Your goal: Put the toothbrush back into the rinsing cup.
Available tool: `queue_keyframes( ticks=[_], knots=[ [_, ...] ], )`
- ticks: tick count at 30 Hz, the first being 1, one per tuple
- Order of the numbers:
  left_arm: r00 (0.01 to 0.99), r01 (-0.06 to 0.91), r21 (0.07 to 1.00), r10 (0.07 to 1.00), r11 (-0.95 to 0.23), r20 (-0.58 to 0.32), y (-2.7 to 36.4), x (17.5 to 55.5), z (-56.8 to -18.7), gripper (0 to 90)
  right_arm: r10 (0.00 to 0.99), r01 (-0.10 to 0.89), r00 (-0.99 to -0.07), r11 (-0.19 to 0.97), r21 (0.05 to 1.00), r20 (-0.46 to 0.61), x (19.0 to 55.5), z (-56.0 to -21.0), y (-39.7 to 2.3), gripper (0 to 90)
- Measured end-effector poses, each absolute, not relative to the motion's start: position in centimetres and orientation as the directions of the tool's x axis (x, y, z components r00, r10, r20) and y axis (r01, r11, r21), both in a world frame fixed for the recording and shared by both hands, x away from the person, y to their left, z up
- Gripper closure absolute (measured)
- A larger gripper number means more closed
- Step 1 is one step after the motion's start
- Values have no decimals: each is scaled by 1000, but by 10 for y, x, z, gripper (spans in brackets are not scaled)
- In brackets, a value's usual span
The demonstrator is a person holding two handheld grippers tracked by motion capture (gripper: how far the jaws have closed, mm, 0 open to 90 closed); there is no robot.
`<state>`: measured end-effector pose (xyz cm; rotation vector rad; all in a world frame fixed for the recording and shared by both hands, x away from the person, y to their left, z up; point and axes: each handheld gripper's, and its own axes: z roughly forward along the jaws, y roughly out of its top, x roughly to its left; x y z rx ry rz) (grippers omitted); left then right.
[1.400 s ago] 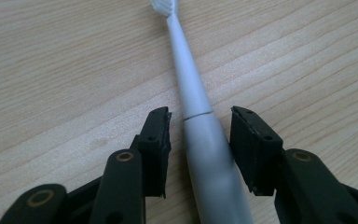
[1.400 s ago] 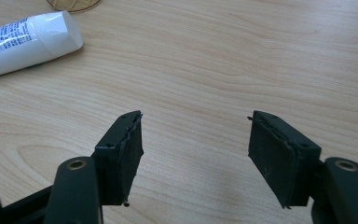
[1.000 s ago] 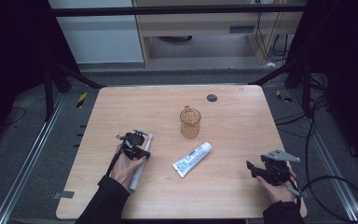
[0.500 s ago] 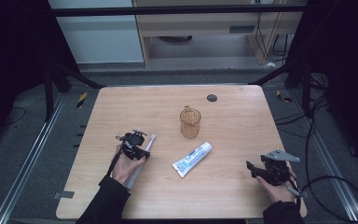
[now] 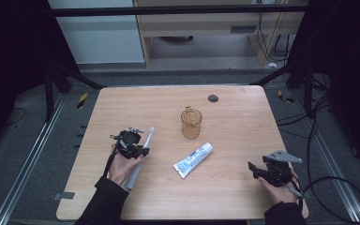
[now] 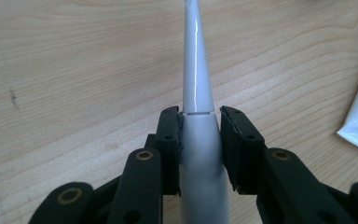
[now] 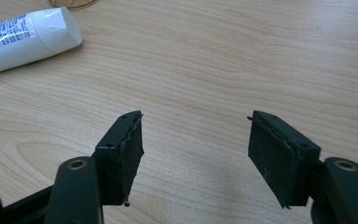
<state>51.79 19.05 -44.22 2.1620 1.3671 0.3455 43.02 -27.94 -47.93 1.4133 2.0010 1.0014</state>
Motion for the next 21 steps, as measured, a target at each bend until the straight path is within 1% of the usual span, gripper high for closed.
queue_keyframes(
  ticks=[10, 21],
  knots=[
    [447, 692, 665, 890, -281, -88, 201, 508, -417, 683, 939, 580, -343, 195, 791, 20, 430, -479, -279, 355],
    [455, 582, 776, 888, -241, -65, 206, 492, -388, 685, 938, 580, -345, 197, 791, 19, 430, -479, -279, 357]
  ],
)
